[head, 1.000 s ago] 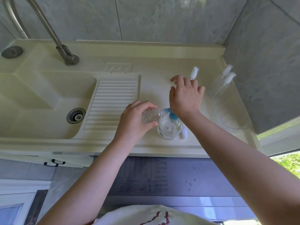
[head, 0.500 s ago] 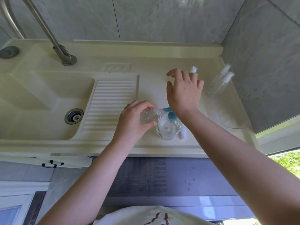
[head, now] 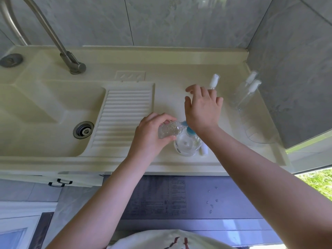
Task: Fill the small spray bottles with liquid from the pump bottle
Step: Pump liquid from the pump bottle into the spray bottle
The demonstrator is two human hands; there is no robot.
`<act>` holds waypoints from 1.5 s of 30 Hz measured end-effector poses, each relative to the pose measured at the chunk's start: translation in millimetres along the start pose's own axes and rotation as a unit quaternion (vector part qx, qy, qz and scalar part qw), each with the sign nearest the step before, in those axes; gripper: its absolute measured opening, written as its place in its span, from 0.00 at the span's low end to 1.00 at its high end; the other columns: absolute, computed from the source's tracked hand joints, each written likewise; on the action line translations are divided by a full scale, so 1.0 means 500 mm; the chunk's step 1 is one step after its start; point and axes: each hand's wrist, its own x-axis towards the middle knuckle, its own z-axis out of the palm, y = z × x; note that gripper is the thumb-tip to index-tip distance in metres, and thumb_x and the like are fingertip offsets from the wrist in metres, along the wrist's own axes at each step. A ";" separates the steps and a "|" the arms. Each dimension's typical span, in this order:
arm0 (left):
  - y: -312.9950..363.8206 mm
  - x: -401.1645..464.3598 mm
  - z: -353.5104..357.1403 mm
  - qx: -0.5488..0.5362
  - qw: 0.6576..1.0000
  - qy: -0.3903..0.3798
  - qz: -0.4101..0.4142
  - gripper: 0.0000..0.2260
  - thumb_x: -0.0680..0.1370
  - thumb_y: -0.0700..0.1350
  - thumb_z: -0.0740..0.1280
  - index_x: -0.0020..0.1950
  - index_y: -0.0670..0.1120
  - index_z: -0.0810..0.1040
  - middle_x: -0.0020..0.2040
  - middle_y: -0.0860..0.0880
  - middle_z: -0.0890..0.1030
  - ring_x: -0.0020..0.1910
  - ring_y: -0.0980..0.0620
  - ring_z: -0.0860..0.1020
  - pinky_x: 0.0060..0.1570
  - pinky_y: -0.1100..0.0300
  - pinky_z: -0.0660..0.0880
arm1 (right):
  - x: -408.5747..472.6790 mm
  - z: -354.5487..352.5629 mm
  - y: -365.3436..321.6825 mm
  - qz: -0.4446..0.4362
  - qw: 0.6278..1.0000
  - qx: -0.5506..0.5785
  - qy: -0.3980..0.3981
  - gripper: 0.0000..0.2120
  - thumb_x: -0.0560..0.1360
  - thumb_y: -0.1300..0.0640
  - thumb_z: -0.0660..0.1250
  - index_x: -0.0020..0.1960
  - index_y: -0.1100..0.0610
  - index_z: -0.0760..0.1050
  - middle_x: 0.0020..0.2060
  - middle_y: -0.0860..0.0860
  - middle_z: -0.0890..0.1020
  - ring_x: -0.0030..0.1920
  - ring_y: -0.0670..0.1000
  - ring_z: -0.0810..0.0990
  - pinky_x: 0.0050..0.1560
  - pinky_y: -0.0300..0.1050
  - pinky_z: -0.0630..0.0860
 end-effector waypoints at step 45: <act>-0.010 0.002 -0.006 0.013 1.000 0.003 0.007 0.22 0.64 0.45 0.81 0.55 0.59 0.81 0.48 0.57 0.77 0.49 0.52 0.77 0.53 0.48 0.76 | 0.008 -0.019 -0.007 -0.041 0.999 -0.014 0.029 0.15 0.80 0.54 0.60 0.66 0.49 0.72 0.58 0.48 0.80 0.57 0.58 0.74 0.51 0.51 0.62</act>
